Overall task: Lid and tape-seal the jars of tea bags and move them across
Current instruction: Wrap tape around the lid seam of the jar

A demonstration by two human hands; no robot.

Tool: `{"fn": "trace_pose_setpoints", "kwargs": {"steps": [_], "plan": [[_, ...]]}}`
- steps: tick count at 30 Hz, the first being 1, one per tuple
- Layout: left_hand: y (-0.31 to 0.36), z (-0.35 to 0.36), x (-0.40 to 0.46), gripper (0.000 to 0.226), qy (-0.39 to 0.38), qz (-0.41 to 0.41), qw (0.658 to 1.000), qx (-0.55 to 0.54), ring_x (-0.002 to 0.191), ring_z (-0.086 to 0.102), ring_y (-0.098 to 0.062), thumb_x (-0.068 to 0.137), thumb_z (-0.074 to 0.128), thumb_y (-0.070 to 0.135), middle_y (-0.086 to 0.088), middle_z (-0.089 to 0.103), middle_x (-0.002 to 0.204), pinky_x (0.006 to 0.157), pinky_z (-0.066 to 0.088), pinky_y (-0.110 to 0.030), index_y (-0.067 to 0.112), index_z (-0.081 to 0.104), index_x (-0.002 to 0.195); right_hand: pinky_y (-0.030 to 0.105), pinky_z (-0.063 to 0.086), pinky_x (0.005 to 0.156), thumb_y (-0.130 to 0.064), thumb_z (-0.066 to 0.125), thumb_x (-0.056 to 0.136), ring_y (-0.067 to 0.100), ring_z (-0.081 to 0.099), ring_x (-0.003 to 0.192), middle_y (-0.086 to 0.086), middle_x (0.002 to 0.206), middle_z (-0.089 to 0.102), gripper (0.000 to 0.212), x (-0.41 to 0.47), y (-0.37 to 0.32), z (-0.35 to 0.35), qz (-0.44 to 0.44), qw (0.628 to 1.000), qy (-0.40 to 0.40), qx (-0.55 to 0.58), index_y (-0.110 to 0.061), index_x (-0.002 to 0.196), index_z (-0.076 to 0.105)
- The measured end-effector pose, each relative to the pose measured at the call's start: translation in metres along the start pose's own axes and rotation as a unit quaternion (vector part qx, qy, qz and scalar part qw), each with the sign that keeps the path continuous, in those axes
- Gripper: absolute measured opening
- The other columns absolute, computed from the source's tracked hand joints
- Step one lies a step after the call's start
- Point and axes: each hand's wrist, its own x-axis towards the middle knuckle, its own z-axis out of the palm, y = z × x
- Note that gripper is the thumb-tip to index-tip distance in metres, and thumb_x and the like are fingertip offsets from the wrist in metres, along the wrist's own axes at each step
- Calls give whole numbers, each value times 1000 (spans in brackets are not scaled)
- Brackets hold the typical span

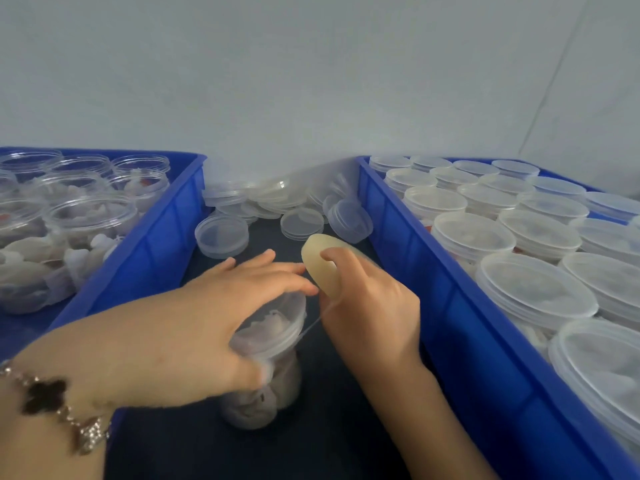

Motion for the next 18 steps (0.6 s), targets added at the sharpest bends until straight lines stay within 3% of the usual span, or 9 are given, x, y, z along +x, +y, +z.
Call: {"fn": "trace_pose_setpoints", "kwargs": {"steps": [3,7,9,12,14,16,18], "plan": [[11,14,0,55,122,-13,991,61,115,-6,36,49,29,87,55,11,125,92,13,0,72,26,101,25,39,35,-5,87,51,22,58,47,0,61,64,36,0,-3,-2,6,1000,-6,-3,-11,81,69],[18,29,2,57,231,-63,967,87,120,5,17,53,8,84,43,19,120,93,18,-22,66,36,99,33,46,34,-1,85,52,26,61,51,4,65,66,42,2,0,-8,-5,1000,4,19,-8,90,70],[18,31,1,66,253,-69,962,76,112,15,13,57,14,81,38,27,119,86,22,-22,62,45,112,34,47,34,1,83,52,27,61,51,6,66,66,42,2,1,-9,-9,1000,4,24,-7,91,69],[19,32,-1,81,270,-73,956,90,112,23,9,63,24,78,36,35,117,84,27,-22,47,40,136,33,46,34,0,82,53,26,60,49,5,63,65,40,2,0,-9,-2,1000,-12,21,-8,90,69],[19,33,-2,78,266,-76,955,104,115,26,2,68,27,73,32,38,119,88,29,-30,37,48,135,31,45,34,-2,83,52,26,59,48,4,61,64,40,2,-1,-8,3,1000,-20,21,-8,88,70],[20,34,-1,77,262,-95,952,123,121,22,-2,67,20,74,29,37,128,94,28,-33,44,48,133,31,44,34,-1,82,53,25,58,48,3,62,64,40,1,-1,-7,4,999,-23,27,-9,89,69],[25,33,-1,80,243,-130,947,162,130,19,-7,63,5,76,26,28,143,99,30,-36,57,32,136,32,44,34,-1,80,56,24,58,49,2,64,64,44,1,0,-9,6,999,-26,42,-10,98,68]]}}
